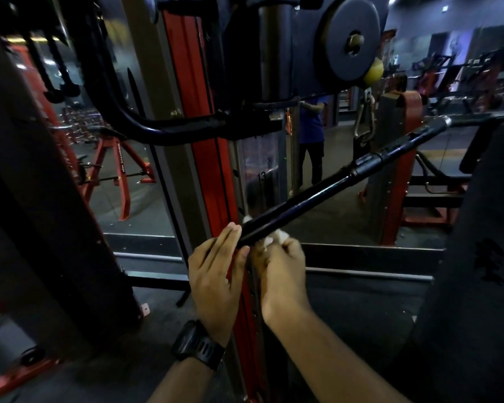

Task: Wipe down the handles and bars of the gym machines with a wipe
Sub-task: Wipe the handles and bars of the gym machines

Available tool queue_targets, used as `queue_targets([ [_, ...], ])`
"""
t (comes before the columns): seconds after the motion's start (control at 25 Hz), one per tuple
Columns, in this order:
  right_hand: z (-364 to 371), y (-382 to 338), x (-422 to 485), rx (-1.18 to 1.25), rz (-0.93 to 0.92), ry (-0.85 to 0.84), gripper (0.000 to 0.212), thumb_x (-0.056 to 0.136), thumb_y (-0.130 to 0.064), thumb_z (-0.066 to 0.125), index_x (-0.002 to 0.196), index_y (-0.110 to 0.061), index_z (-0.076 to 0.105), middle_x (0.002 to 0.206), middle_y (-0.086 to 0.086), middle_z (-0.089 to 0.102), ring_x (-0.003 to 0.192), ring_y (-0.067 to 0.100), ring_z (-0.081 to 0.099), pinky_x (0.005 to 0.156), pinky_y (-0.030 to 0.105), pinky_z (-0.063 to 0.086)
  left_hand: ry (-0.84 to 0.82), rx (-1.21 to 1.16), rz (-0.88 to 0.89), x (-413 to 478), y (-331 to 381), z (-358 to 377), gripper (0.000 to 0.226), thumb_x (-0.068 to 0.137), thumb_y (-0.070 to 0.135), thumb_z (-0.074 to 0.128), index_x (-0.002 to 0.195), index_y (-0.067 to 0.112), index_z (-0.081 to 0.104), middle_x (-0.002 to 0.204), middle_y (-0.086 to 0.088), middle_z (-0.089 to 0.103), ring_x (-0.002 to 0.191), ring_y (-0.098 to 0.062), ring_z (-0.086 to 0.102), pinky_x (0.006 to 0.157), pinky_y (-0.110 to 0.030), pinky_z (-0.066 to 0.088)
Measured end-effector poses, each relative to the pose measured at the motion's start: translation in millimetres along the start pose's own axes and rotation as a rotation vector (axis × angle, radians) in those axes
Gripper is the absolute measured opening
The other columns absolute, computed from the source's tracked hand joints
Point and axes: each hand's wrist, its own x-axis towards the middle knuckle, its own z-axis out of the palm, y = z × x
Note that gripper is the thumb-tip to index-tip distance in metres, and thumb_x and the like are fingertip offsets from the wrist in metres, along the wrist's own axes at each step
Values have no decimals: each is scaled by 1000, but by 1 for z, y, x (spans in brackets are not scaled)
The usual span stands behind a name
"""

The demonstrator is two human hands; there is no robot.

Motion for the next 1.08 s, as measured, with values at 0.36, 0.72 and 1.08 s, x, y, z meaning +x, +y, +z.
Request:
queue_targets([
  [0.36, 2, 7, -36, -137, 0, -47, 8, 95, -24, 59, 95, -25, 67, 91, 4, 73, 89, 23, 70, 82, 41, 56, 4, -32, -25, 7, 2, -4, 37, 96, 31, 53, 131, 20, 53, 131, 7, 55, 116, -6, 47, 96, -30, 41],
  [0.72, -12, -26, -2, -1292, -1310, -236, 29, 88, -22, 46, 111, -14, 64, 109, 4, 69, 106, 15, 63, 94, 31, 52, -7, -92, 11, -10, -3, 2, 39, 100, 36, 47, 134, 17, 52, 131, 3, 60, 113, -17, 55, 84, -48, 52],
  [1.08, -19, -58, 2, -1687, -1180, -322, 32, 89, -17, 63, 121, -21, 59, 118, -1, 62, 110, 14, 58, 100, 31, 45, 65, -56, 43, -11, 5, 12, 32, 102, 34, 49, 129, 17, 56, 127, 0, 64, 110, -20, 59, 91, -38, 46],
])
